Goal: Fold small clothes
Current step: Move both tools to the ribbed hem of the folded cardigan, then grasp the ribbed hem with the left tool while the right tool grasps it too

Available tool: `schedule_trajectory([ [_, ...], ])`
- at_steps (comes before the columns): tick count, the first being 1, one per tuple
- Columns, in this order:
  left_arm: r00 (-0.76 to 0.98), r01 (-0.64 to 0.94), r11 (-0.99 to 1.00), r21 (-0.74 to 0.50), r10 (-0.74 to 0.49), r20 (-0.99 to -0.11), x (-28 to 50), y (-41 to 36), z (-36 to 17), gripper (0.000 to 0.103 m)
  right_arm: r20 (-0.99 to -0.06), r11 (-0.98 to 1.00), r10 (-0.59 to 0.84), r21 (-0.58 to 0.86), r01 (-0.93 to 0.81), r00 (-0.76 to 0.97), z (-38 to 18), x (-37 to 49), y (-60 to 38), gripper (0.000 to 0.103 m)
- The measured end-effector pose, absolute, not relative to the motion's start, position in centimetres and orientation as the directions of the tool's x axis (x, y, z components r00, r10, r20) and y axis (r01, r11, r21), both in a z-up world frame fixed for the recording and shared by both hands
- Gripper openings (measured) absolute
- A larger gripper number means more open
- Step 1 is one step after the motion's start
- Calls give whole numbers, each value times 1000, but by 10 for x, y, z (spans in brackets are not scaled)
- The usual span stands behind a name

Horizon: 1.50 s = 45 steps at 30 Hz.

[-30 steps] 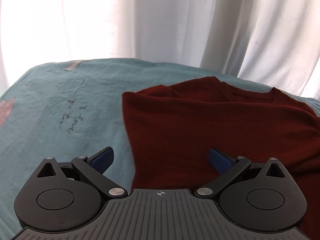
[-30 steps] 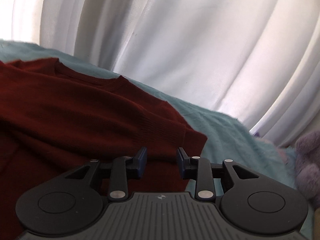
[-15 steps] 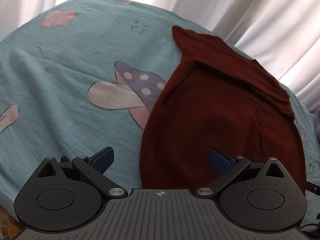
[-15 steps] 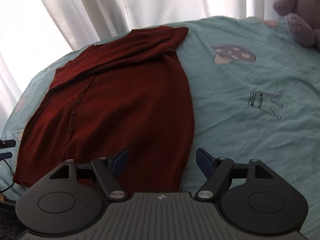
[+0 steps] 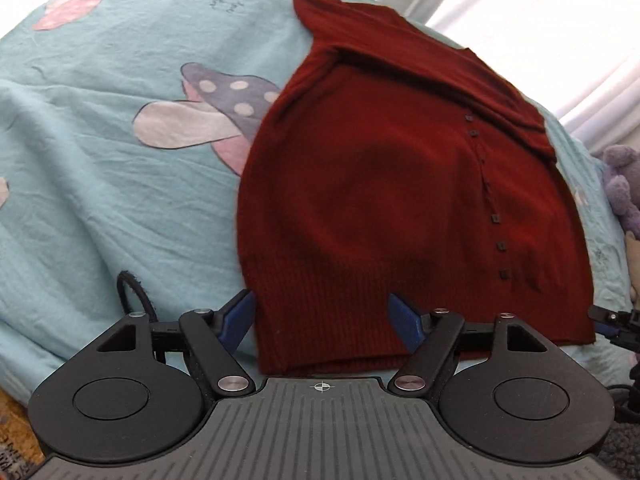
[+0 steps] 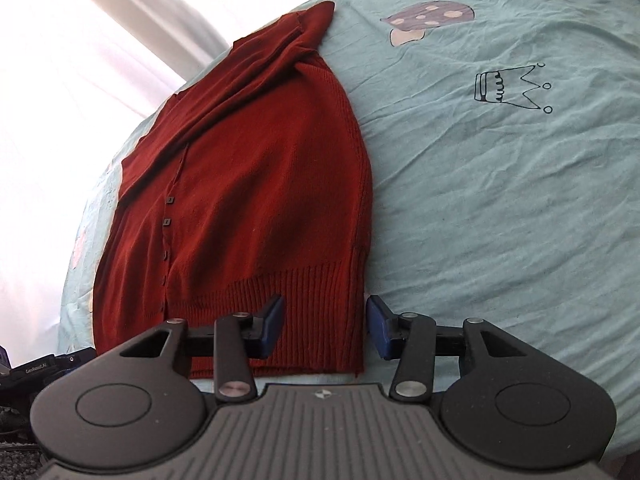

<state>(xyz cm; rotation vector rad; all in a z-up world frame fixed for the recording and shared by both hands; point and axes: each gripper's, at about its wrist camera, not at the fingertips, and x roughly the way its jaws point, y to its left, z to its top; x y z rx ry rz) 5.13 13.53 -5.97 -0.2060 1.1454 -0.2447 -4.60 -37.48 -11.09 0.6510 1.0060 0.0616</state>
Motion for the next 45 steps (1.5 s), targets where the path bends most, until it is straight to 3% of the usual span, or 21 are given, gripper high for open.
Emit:
schedule_trajectory([
  [10, 305, 98, 937, -335, -349, -886, 57, 137, -66, 76, -770, 815, 349, 530, 232, 534, -112, -52, -377, 45],
  [15, 284, 73, 931, -357, -362, -888, 60, 142, -69, 59, -771, 808, 384, 547, 219, 507, -116, -48, -374, 15],
  [16, 283, 61, 932, -358, -360, -889, 60, 144, -70, 51, -772, 808, 387, 547, 217, 504, -117, -47, -373, 11],
  [20, 261, 16, 931, -364, -356, -897, 65, 154, -73, 16, -760, 783, 418, 579, 227, 498, -120, -44, -376, 5],
  [23, 268, -8, 922, -387, -371, -889, 67, 161, -72, 8, -726, 751, 449, 622, 220, 521, -119, -41, -381, 5],
  [29, 441, 28, 842, -538, -494, -749, 84, 173, -28, 7, -646, 728, 437, 663, 177, 626, -95, -21, -394, 5],
  [33, 554, 75, 824, -562, -503, -663, 114, 167, 1, 7, -586, 743, 402, 658, 123, 703, -74, 10, -399, 5],
  [36, 616, 93, 857, -507, -450, -647, 147, 152, 7, 8, -563, 782, 338, 614, 108, 754, -65, 43, -398, 5],
  [42, 647, 24, 921, -389, -312, -696, 206, 130, -15, 8, -617, 878, 154, 444, 180, 771, -63, 95, -385, 9],
  [45, 670, 13, 916, -402, -306, -676, 210, 141, -21, 21, -607, 920, 74, 349, 181, 791, -61, 97, -382, 11],
])
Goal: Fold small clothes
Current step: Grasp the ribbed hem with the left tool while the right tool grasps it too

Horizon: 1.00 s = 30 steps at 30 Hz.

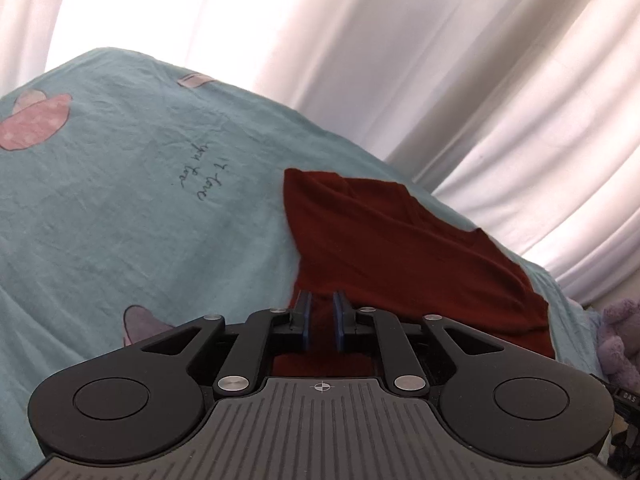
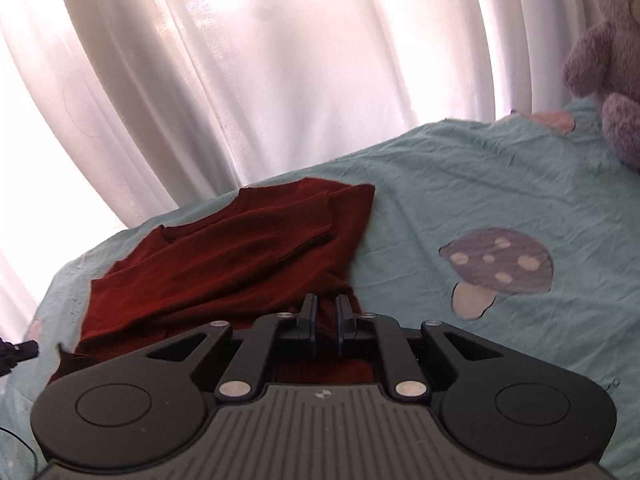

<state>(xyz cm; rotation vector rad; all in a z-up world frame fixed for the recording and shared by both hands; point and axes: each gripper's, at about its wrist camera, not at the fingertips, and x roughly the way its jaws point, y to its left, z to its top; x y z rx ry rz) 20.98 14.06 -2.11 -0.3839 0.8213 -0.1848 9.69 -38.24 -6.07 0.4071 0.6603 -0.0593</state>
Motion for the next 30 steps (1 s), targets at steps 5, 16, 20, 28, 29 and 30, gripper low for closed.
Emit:
schedule_trajectory([
  [5, 598, 71, 898, -433, -386, -703, 217, 148, -43, 57, -631, 951, 157, 305, 57, 760, -70, 101, -379, 45],
  [16, 535, 229, 942, -244, -331, -777, 224, 106, -67, 44, -741, 986, 162, 146, -79, 652, -99, 123, -347, 19],
  [20, 541, 289, 933, -214, -344, -767, 220, 95, -64, 29, -737, 986, 156, 161, -53, 658, -100, 122, -355, 6],
  [28, 508, 316, 923, -218, -359, -783, 230, 83, -73, 43, -745, 983, 157, 183, -27, 648, -101, 124, -363, 6],
  [29, 505, 320, 923, -214, -357, -785, 230, 82, -74, 43, -748, 984, 150, 176, -25, 647, -100, 124, -363, 6],
  [30, 504, 323, 922, -212, -357, -786, 231, 82, -74, 43, -747, 986, 143, 166, -26, 649, -100, 123, -362, 7],
])
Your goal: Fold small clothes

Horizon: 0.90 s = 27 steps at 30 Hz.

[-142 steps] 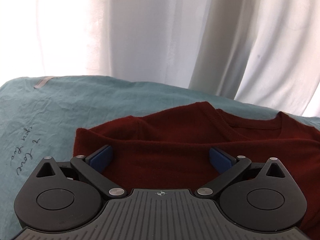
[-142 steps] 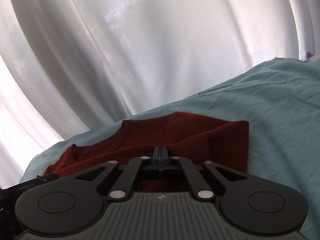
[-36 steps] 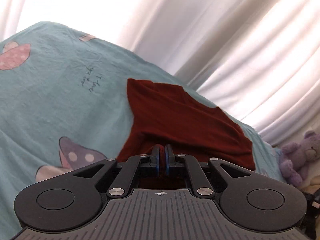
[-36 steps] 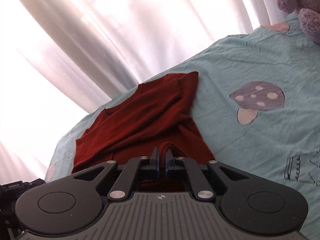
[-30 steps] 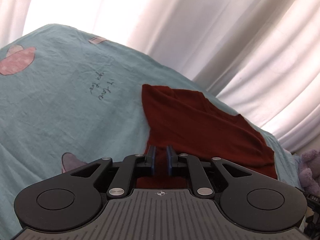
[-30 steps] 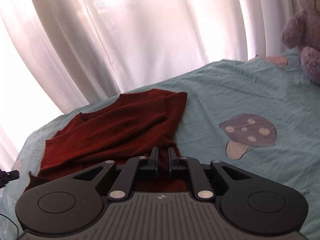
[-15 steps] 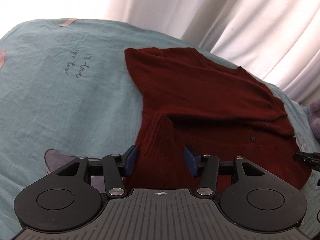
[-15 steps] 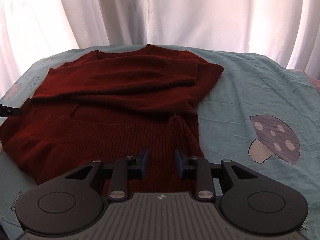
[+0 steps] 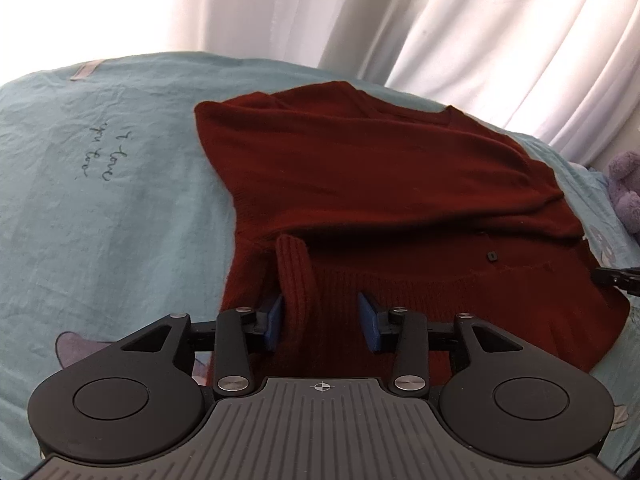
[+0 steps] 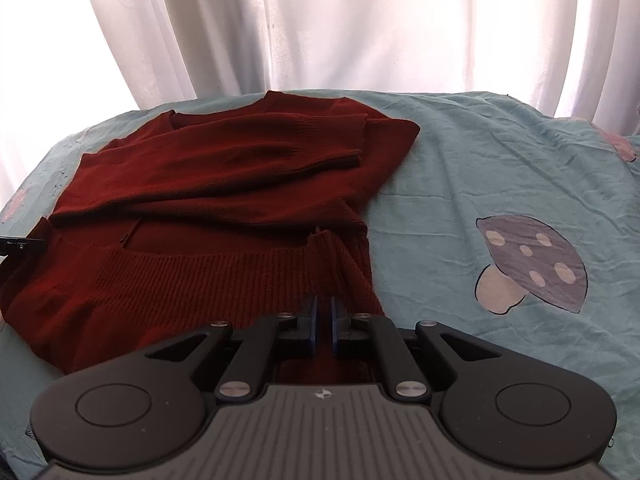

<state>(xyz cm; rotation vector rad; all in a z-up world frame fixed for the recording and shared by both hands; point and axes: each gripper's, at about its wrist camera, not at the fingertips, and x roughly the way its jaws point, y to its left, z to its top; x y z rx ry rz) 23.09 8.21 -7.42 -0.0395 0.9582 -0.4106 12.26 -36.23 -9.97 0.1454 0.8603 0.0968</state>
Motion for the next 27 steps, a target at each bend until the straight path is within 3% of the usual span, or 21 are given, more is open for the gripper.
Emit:
schedule_trajectory([
  [3, 501, 323, 922, -214, -359, -788, 233, 84, -75, 43, -751, 989, 129, 144, -30, 647, -98, 120, -360, 7],
  [8, 494, 310, 920, -241, -372, -786, 234, 88, -75, 43, -751, 992, 104, 125, -15, 652, -95, 120, -360, 21],
  [19, 488, 305, 920, -244, -372, -790, 238, 88, -78, 43, -754, 981, 174, 192, -42, 634, -107, 138, -359, 23],
  [21, 489, 312, 921, -235, -367, -791, 238, 87, -78, 38, -753, 978, 188, 200, -53, 631, -107, 141, -356, 23],
  [25, 505, 297, 934, -198, -330, -797, 237, 87, -76, 12, -750, 978, 204, 187, -94, 630, -107, 140, -346, 9],
  [27, 511, 290, 933, -214, -340, -789, 237, 91, -73, 9, -747, 978, 203, 185, -96, 633, -104, 138, -344, 8],
])
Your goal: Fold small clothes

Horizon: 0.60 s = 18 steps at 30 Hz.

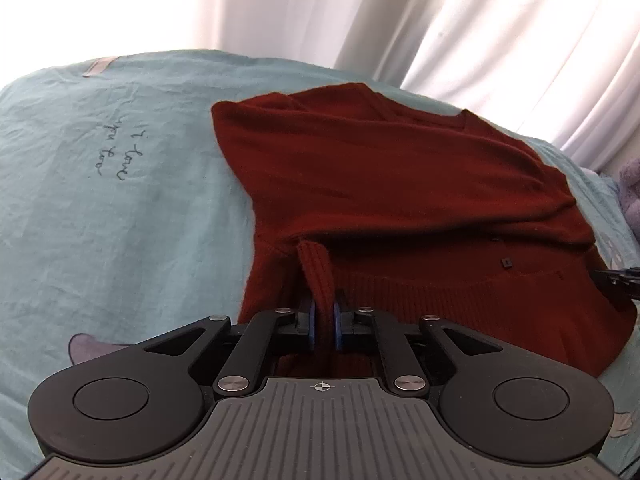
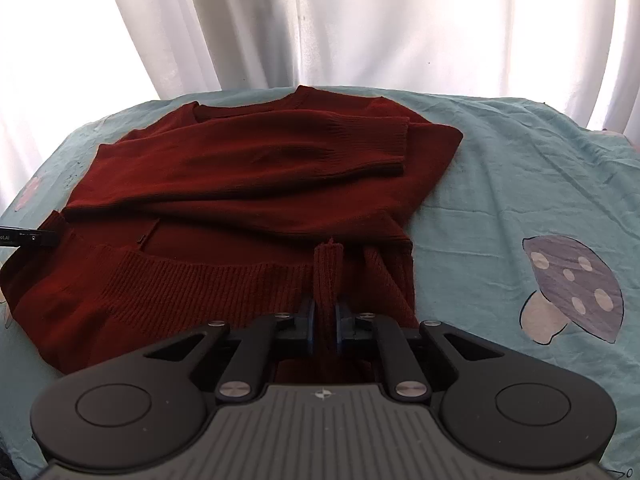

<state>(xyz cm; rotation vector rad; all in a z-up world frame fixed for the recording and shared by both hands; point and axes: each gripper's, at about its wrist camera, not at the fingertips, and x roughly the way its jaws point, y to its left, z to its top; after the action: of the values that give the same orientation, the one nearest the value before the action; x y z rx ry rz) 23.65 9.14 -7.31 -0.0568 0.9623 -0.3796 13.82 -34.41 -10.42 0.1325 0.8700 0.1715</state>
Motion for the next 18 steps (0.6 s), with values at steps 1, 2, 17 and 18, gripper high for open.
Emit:
schedule_trajectory([
  [1, 515, 294, 929, -224, -351, -782, 235, 93, -69, 8, -740, 977, 207, 188, -99, 639, -101, 136, -343, 7],
  [2, 520, 296, 925, -236, -364, -773, 233, 95, -63, 8, -727, 975, 216, 196, -104, 652, -96, 133, -343, 7],
  [17, 661, 235, 943, -237, -334, -672, 315, 95, -27, 8, -609, 977, 82, 206, 57, 789, -61, 217, -357, 7],
  [18, 644, 232, 946, -227, -324, -693, 320, 92, -37, 8, -638, 982, 72, 179, 57, 767, -70, 224, -354, 7],
])
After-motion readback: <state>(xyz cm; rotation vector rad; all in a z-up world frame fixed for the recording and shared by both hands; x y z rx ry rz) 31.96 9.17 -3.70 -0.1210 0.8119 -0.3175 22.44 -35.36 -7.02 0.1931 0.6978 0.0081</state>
